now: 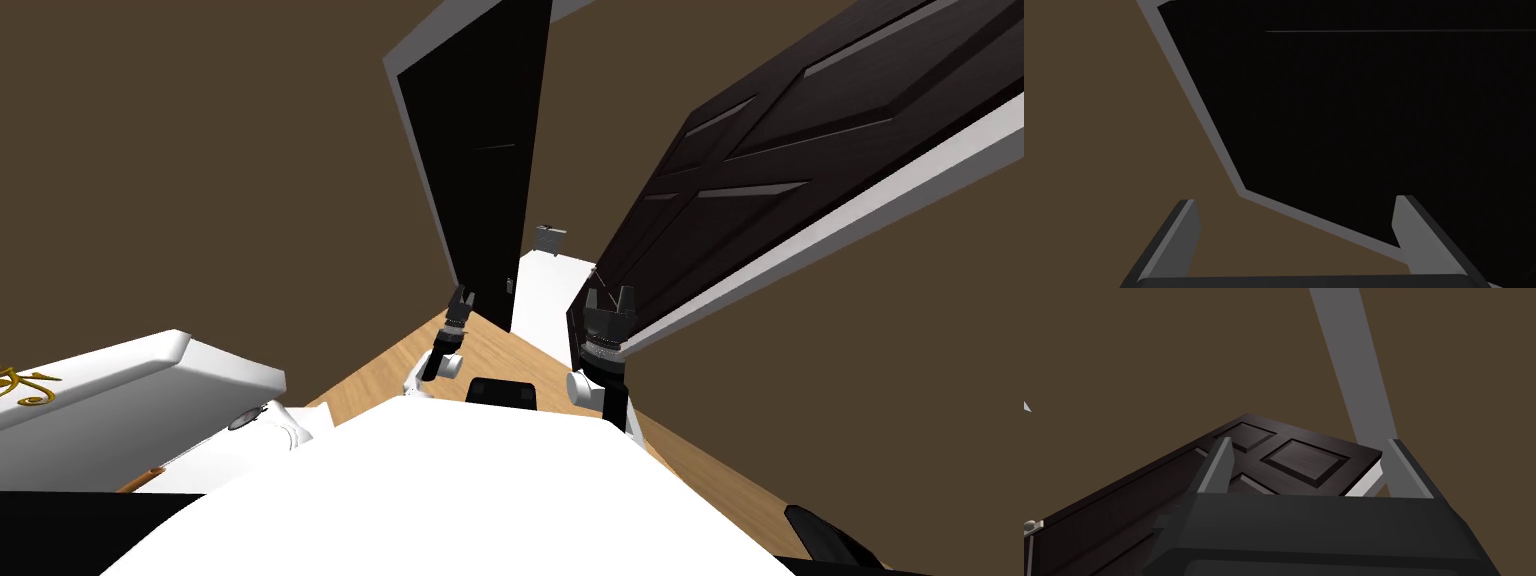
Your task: Push the door open
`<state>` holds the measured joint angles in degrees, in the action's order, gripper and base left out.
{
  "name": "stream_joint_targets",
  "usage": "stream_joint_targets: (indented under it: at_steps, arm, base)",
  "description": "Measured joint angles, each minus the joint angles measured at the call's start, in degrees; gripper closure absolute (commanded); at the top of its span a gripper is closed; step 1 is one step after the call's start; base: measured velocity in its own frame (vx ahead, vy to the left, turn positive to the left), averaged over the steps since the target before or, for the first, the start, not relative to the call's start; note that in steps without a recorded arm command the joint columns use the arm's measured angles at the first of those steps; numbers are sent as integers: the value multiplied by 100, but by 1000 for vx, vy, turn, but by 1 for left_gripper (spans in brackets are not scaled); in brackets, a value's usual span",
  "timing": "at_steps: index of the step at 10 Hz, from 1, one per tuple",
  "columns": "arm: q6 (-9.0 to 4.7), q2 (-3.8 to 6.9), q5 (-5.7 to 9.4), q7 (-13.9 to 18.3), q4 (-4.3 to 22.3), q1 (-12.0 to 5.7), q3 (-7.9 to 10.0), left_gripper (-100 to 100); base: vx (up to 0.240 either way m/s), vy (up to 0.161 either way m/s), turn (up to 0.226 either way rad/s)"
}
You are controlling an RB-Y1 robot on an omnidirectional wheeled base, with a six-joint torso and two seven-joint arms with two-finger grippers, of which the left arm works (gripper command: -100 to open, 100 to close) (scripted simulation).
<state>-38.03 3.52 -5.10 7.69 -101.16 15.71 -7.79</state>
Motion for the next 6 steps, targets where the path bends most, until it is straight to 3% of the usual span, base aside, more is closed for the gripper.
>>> stream_joint_targets:
  at_steps: [3, 6]
  arm:
    - [-105, 27, -16, 25, 492, -173, -56, -100]
    - [-113, 79, -29, 73, 917, -363, -116, -100]
  base:
    - [70, 16, -17]
    - [69, 16, -13]
